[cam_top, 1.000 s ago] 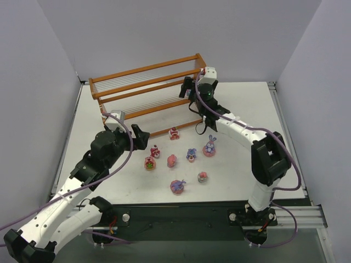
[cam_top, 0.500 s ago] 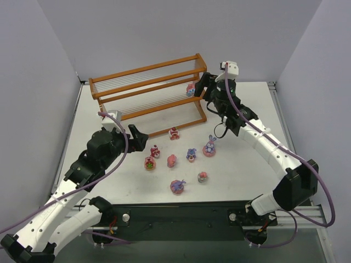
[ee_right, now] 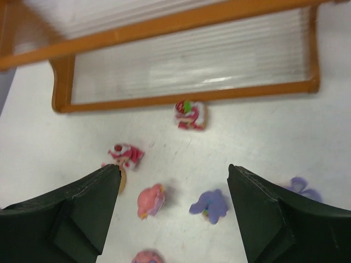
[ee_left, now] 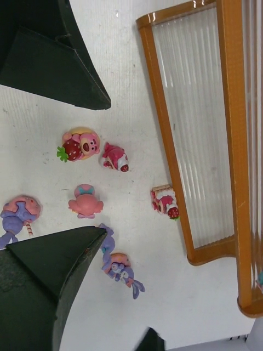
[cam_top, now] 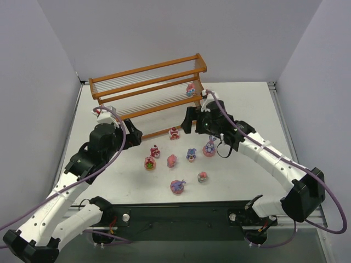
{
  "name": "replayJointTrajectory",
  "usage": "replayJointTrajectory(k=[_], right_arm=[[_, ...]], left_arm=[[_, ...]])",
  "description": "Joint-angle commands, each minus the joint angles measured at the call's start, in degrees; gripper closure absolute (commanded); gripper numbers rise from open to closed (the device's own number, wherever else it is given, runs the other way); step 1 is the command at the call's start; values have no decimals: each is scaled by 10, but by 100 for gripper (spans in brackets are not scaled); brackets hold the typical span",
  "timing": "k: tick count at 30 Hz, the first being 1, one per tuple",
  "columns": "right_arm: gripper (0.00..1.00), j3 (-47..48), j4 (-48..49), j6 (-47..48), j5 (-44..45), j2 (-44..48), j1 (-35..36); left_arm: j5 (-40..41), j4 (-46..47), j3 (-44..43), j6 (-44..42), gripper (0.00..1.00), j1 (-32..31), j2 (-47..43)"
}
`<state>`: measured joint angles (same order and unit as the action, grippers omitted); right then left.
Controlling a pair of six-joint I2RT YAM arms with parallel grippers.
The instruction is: Place and organize the plastic toys onto the shelf
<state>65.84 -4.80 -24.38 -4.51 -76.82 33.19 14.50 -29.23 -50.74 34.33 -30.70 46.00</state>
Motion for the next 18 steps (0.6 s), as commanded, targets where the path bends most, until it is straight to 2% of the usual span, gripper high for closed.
replayJointTrajectory(k=[1, 5, 7, 12, 18], right_arm=[[19, -14, -14, 9, -10, 1, 96], [19, -47, 5, 20, -16, -7, 152], [20, -66, 13, 70, -55, -10, 175], [22, -73, -26, 208, -126, -31, 183], [24, -39, -73, 314, -132, -81, 182]], left_arm=[[8, -57, -41, 20, 3, 15, 12], [7, -84, -52, -1, 3, 20, 2], [1, -79, -48, -22, 3, 21, -6], [-16, -72, -38, -22, 3, 23, -13], [-18, -48, -19, -22, 3, 24, -20]])
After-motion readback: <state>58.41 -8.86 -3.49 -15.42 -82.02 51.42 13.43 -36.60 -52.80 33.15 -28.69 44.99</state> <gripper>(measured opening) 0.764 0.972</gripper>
